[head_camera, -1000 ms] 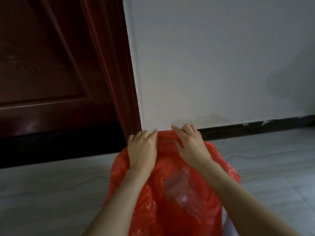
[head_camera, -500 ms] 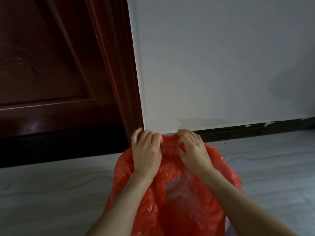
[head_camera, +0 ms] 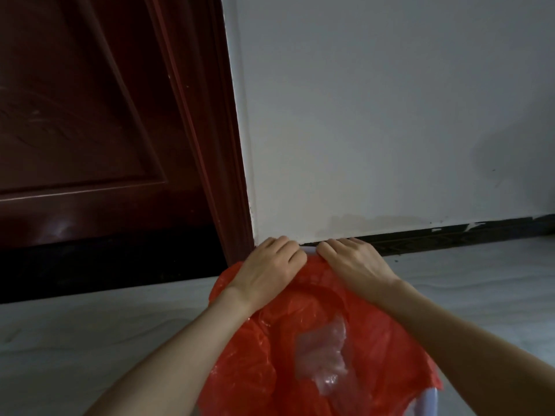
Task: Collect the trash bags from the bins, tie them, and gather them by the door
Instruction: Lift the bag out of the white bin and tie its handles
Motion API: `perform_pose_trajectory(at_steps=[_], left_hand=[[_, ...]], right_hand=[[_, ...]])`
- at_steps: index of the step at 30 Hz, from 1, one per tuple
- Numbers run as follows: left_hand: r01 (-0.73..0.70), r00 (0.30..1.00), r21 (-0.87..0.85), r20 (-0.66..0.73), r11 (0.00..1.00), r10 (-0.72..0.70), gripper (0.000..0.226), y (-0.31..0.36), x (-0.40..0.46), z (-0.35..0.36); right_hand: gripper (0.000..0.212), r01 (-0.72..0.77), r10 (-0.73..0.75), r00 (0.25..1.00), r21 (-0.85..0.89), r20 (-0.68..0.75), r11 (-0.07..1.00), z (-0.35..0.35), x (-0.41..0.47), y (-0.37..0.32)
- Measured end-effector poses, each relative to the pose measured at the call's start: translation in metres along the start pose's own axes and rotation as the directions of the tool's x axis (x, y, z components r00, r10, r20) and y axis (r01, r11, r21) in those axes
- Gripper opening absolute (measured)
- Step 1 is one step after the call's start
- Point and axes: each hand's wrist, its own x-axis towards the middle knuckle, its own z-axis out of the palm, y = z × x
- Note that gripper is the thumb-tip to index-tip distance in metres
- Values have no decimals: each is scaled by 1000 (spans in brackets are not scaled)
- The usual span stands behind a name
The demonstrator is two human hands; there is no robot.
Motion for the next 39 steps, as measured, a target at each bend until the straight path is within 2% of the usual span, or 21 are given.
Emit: perform_pose_trajectory(at_steps=[2,3,5,6,8,10,13,15,17,20,22,24,26,27,29,32,34,35,36,39], left_hand=[[22,1000,9,21,1000,-22,13,-2,4,2],[39,996,36,77,999,-41,16,-4,7,1],[109,968,98,216,989,-128,35,-10,12,-2],[168,943,98,273,981,-189,43,-13,12,-5],[298,887,63,351,952,-301,36,-21,10,-15],[446,805,98,391,890,-447,29,-36,4,-24],[593,700,156,385,790,-601,29,-52,-13,-36],[673,687,99,287,733,-668,25,-51,-20,-42],[730,672,-39,218,682,-708,23,-43,-23,-45],[803,592,-189,352,564,-725,42,-19,-33,-50],[827,562,-276,363,491,-743,49,1,-44,-52],[860,498,-312,335,404,-800,51,13,-52,-53],[905,419,-227,334,360,-844,46,17,-51,-54],[912,411,-157,333,379,-849,40,17,-48,-54],[891,439,-28,307,453,-845,28,14,-41,-55],[853,494,41,253,520,-832,21,1,-32,-51],[838,512,75,236,540,-826,22,-8,-27,-47],[829,517,98,241,551,-821,23,-10,-26,-47],[823,517,114,254,556,-817,25,-10,-25,-49],[832,462,150,345,534,-817,45,-6,-29,-59]], right_hand=[[21,-74,74,997,-48,13,996,0,0,2],[25,-122,124,992,-77,21,990,0,1,6],[31,-187,193,980,-124,36,974,-2,5,13],[37,-222,231,972,-149,50,964,0,6,17],[46,-291,316,942,-194,112,937,-3,9,21],[37,-347,382,912,-217,147,912,-7,8,29],[21,-476,462,844,-17,273,879,-15,4,39],[26,-520,454,824,133,339,844,-20,-5,44],[40,-599,483,794,340,370,725,-27,-18,45],[56,-670,586,733,520,346,531,-35,-51,36],[59,-718,677,650,572,346,397,-37,-73,23],[50,-762,724,560,594,402,259,-34,-83,12],[29,-792,759,495,579,422,195,-32,-83,7],[25,-810,787,468,552,402,200,-32,-80,7],[27,-865,827,424,436,369,248,-31,-72,8],[32,-915,846,394,243,358,323,-30,-58,8],[33,-917,861,396,182,319,355,-31,-47,7],[31,-905,861,422,180,283,384,-32,-43,8],[29,-875,848,479,197,226,442,-34,-40,8],[32,-717,705,692,264,154,646,-41,-42,4]])
